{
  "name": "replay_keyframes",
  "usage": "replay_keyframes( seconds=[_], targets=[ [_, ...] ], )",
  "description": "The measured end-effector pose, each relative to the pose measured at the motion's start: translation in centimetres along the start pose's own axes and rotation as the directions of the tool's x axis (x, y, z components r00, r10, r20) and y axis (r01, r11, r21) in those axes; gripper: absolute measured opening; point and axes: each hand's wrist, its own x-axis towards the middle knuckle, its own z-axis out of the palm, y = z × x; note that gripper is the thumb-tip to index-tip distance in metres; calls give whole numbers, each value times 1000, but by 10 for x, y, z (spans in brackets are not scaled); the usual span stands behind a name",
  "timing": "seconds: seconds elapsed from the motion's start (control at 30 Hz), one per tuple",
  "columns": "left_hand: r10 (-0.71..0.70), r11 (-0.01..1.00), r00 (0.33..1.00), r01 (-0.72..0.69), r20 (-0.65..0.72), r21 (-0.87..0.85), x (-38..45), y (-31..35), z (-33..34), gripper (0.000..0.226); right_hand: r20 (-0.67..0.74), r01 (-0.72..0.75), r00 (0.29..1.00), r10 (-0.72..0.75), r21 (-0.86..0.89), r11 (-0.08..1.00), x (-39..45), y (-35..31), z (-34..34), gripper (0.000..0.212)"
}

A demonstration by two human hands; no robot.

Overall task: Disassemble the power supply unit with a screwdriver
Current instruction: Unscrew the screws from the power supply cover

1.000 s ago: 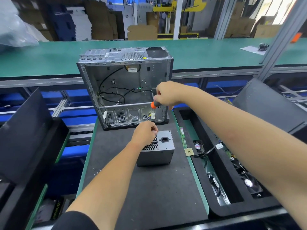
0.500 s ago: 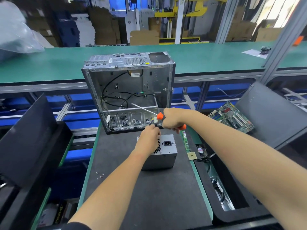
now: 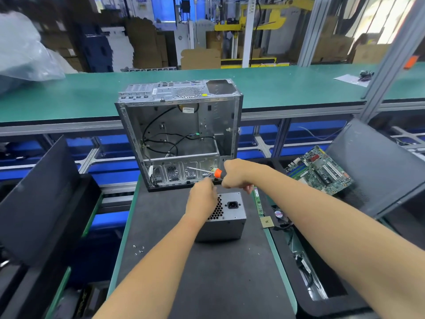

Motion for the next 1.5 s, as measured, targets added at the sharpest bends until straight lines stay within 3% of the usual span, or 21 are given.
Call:
replay_keyframes(
  seconds=[0.1, 0.2, 0.33, 0.43, 0.53, 0.63, 1.3, 1.5],
  targets=[
    [-137, 970, 987, 116, -87, -214, -1, -17, -13, 9, 10, 29, 1000, -29, -21, 999, 4, -9, 4, 31],
    [-204, 939, 969, 154, -136, -308, -5, -46, -30, 20, 23, 66, 998, -65, -38, 997, 12, -23, 11, 34],
    [-296, 939, 932, 244, -209, -243, -29, -111, -52, 16, 60, 133, 990, -131, -46, 990, 23, -45, 23, 23],
    [-413, 907, 900, 393, -137, -148, -58, -167, -62, 14, 83, 168, 983, -162, -72, 983, 28, -62, 32, 13],
    [-487, 873, 871, 485, -66, -51, -83, -202, -63, 26, 110, 179, 980, -168, -99, 979, 31, -71, 36, 29],
    [-528, 849, 848, 527, -29, -40, -95, -215, -55, 23, 113, 194, 977, -182, -108, 975, 30, -75, 34, 35],
    [-477, 868, 877, 460, 53, 187, -102, -213, -40, 15, 79, 167, 984, -158, -132, 977, 32, -54, 26, 11],
    [-497, 859, 864, 475, 84, 194, -100, -212, -43, 15, 81, 180, 982, -170, -146, 973, 34, -54, 28, 17]
  ],
)
